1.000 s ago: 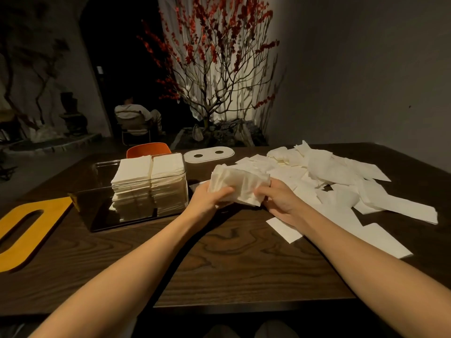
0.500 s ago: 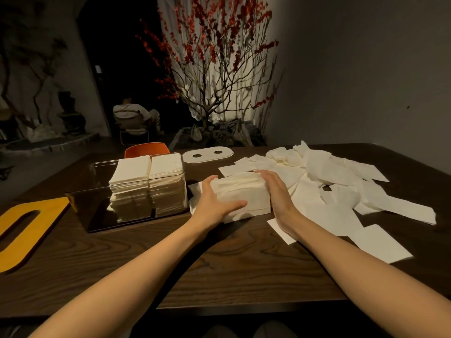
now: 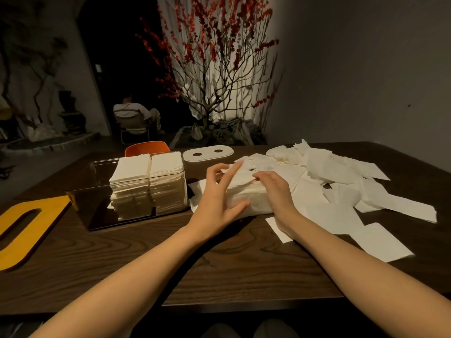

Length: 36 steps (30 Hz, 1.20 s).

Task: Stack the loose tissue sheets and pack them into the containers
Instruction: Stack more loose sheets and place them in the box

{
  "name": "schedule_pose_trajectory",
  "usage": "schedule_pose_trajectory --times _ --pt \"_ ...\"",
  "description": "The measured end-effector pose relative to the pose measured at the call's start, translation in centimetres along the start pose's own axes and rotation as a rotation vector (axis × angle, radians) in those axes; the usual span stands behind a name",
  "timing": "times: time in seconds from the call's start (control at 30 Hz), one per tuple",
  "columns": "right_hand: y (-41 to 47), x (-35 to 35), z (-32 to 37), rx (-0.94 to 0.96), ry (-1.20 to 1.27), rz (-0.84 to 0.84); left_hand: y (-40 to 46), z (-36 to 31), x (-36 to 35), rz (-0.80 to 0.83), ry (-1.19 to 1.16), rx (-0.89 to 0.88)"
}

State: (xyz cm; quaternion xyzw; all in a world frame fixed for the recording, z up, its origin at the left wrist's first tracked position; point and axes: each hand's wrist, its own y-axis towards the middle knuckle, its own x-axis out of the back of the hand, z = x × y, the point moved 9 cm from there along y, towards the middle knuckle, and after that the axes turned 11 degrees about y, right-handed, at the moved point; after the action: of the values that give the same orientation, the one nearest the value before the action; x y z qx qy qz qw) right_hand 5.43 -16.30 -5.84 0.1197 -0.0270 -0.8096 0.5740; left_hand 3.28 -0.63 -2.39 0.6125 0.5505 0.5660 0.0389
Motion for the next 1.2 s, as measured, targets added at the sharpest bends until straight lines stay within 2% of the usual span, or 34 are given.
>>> schedule_pose_trajectory --times 0.13,0.27,0.37,0.43,0.5,0.57,0.63,0.7,0.83,0.97,1.03,1.2 --pt "0.2 0.1 -0.4 -0.002 -0.085 0.003 -0.3 0.4 -0.7 0.077 0.148 0.025" --pt "0.3 0.4 -0.4 -0.048 -0.009 -0.01 -0.1 0.8 0.6 -0.017 0.095 0.038" --pt "0.1 -0.3 -0.8 -0.136 0.046 0.066 -0.3 0.5 -0.2 0.079 0.112 0.028" --pt "0.0 -0.6 -0.9 -0.163 0.086 0.089 -0.4 0.5 -0.4 0.088 0.089 0.055" --pt "0.0 -0.4 -0.9 -0.171 0.127 0.073 -0.5 0.9 -0.2 0.062 0.005 0.14" --pt "0.1 0.0 -0.8 -0.183 0.139 0.053 -0.6 2.1 -0.4 0.065 -0.132 0.301" --pt "0.0 0.0 -0.8 -0.202 0.156 0.058 -1.1 3.0 -1.1 0.095 -0.285 0.469" --pt "-0.2 -0.5 -0.6 -0.216 0.184 0.106 -1.3 3.0 -2.1 0.142 -0.368 0.542" --pt "-0.4 -2.1 -0.3 -0.221 0.197 0.239 -1.0 2.8 -2.9 0.165 -0.385 0.56" --pt "0.2 -1.2 -0.7 -0.218 0.215 0.184 -0.9 4.1 -2.2 0.129 -0.377 0.591" --pt "0.4 -0.6 -1.2 -0.223 0.147 0.155 -0.9 4.6 -2.0 0.125 -0.33 0.602" --pt "0.1 -1.4 -0.5 -0.165 0.134 0.181 -0.8 4.4 -2.2 0.129 -0.324 0.606"
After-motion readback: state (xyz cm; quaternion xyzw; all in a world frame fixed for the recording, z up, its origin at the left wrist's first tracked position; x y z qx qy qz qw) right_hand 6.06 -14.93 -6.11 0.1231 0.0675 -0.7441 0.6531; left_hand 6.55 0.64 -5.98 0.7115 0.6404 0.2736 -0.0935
